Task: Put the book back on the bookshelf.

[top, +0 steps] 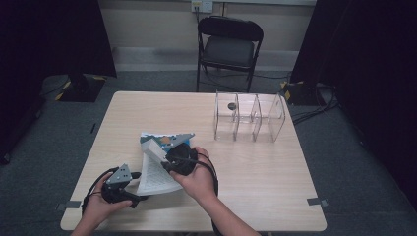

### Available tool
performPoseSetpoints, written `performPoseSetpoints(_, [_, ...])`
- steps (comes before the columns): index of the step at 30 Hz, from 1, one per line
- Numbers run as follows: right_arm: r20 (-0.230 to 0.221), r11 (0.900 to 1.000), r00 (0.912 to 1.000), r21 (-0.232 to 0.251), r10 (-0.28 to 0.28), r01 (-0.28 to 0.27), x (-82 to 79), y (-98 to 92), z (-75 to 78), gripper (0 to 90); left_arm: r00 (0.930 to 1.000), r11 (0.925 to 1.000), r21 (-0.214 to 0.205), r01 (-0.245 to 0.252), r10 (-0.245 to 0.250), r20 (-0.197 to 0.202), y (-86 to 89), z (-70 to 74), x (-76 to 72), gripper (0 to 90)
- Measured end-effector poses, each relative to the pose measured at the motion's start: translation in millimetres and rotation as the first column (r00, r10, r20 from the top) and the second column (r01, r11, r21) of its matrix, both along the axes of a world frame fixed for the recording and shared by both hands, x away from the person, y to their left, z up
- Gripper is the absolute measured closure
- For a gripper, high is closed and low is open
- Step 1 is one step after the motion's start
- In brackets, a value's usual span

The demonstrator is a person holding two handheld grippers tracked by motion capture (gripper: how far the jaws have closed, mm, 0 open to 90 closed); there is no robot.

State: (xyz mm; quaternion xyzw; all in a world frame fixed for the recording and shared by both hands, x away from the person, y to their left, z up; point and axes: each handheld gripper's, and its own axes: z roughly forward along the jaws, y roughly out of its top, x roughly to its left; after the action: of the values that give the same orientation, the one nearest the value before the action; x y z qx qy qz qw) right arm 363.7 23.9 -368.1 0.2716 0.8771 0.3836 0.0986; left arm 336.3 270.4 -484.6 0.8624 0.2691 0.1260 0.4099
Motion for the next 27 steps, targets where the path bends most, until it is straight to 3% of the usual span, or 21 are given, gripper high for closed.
performPoseSetpoints(4, [-0.001,1.0000,1.0000,0.000,-0.001,0.001,-1.0,-0.3,-1.4,75.2,1.0000,0.9999,0.014,-0.001,0.001,0.003,0.5,2.8,1.0,15.5])
performPoseSetpoints(27, [-0.006,0.9999,0.9999,-0.002,0.014,-0.014,-3.0,-3.2,-2.9,75.2,0.9994,0.9989,-0.041,-0.023,0.024,0.023,0.5,15.7,6.1,14.9])
